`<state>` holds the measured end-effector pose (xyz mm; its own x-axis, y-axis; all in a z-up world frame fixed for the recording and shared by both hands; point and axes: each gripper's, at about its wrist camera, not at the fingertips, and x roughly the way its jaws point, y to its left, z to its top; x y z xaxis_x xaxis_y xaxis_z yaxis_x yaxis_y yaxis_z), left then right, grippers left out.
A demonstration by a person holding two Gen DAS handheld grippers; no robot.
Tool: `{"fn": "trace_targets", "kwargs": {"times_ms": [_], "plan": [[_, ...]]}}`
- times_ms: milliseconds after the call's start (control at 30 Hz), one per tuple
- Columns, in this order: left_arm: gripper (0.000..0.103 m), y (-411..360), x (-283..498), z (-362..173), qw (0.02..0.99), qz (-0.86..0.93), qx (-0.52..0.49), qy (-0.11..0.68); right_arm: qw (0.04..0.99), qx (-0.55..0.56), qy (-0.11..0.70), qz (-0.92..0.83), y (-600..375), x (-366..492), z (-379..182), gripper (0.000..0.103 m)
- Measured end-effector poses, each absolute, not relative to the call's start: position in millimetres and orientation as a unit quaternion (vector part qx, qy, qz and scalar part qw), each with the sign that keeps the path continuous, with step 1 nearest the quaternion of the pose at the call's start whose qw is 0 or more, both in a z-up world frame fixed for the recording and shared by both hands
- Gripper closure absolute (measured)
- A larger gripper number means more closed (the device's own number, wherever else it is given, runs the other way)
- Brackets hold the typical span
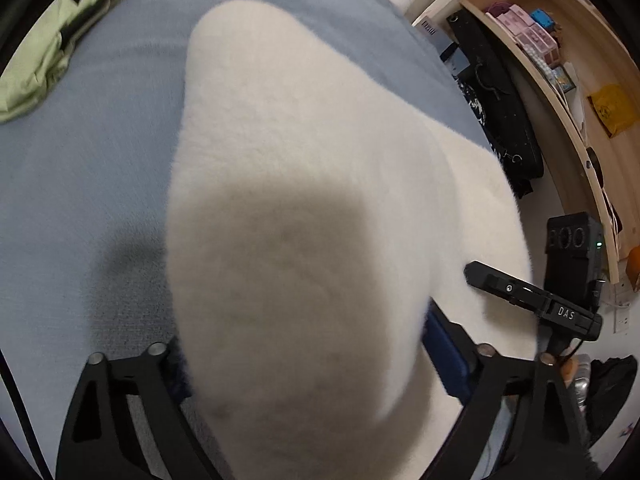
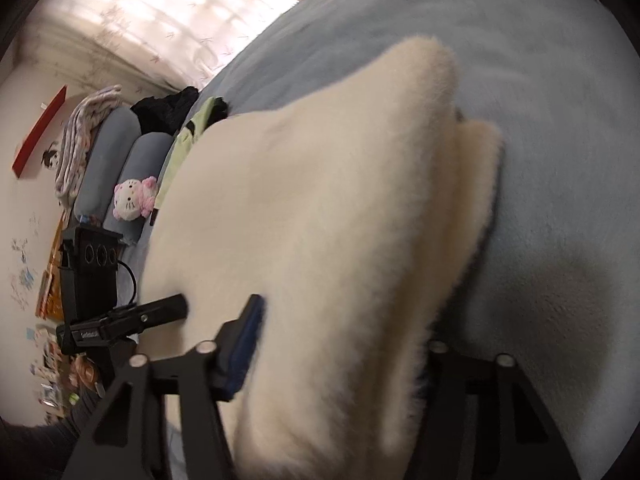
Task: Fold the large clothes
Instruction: 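Grasp the bundle edge with both tools and lift it, then fold the lifted bundle half over onto itself with both tools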
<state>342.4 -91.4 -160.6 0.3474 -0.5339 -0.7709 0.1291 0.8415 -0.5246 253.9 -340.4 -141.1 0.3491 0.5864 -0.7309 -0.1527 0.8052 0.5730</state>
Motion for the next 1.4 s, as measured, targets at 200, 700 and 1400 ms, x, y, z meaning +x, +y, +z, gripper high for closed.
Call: {"fn": "trace_targets", "kwargs": {"times_ms": [200,700,1400], "plan": [[0.032,-88.9,329.3,-136.9,0.826,-0.201,-0.165,0.5,0.823,0.188,0.486,0.226,-320.1,240.2,-106.3,0.057],[0.034,22.9,257.6,-52.9,0.856,-0.168,-0.165,0.46,0.845,0.139,0.445,0.261,-202.1,190.5,-26.1,0.059],[0.034,293.1,420.7,26.5,0.904,-0.063,-0.107,0.41,0.841,0.157,0.389,0.341,43.9,418.2,3.0,0.059]]}}
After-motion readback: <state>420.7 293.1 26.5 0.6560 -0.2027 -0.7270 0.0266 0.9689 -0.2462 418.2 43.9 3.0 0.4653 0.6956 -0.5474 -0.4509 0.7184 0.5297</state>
